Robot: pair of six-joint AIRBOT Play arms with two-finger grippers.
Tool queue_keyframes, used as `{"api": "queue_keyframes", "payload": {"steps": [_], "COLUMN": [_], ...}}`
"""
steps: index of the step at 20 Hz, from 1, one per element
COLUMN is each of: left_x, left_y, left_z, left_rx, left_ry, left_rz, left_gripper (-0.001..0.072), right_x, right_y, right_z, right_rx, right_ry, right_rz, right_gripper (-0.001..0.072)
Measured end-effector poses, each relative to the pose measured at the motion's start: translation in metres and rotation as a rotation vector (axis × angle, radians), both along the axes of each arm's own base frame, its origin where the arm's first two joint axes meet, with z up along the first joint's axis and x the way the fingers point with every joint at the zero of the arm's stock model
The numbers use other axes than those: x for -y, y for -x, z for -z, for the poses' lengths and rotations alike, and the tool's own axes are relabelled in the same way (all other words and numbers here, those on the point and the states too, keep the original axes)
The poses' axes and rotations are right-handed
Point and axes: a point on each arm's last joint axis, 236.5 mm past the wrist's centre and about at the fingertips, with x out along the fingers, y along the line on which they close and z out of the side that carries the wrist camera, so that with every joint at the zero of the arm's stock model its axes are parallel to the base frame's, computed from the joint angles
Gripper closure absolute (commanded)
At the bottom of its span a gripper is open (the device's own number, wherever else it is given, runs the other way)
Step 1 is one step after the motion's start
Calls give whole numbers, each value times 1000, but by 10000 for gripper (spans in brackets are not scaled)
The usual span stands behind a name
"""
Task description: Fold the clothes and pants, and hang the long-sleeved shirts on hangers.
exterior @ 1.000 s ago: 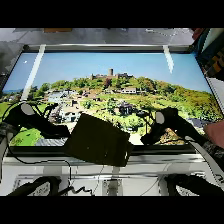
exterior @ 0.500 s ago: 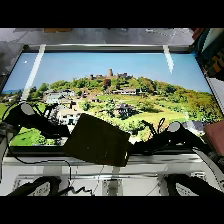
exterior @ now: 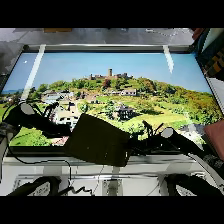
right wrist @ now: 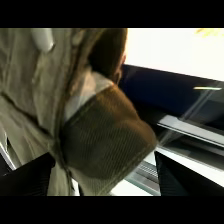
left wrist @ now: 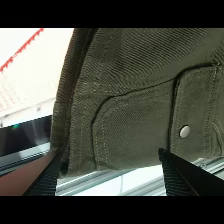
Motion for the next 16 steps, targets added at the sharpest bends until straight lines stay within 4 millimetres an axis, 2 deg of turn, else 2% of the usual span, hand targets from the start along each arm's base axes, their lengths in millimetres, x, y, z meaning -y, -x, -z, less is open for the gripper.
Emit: {"api": "queue_keyframes", "payload": {"steps": [3, 5, 8, 11, 16], "left_x": [0, 1, 0, 1, 2], "left_y": [0, 0, -3, -5, -7], "left_z": [0, 0, 0, 0, 0], "left_rx": [0, 1, 11, 19, 24], "left_ry": [1, 3, 0, 3, 6], "left_rz": [-1, -2, -6, -11, -15], "left_gripper": [6, 6, 7, 6, 6], "right_x": [-1, -3, -7, -15, -42], "right_y": [-9, -16, -23, -20, -14], "right_z": [2, 0, -2, 0, 2], "right_rx": [-1, 6, 10, -22, -41], "right_ry": [8, -1, -21, -39, -51], "right_rz": [63, 99, 140, 144, 84], "right_gripper": [28, 90, 96, 95, 95]}}
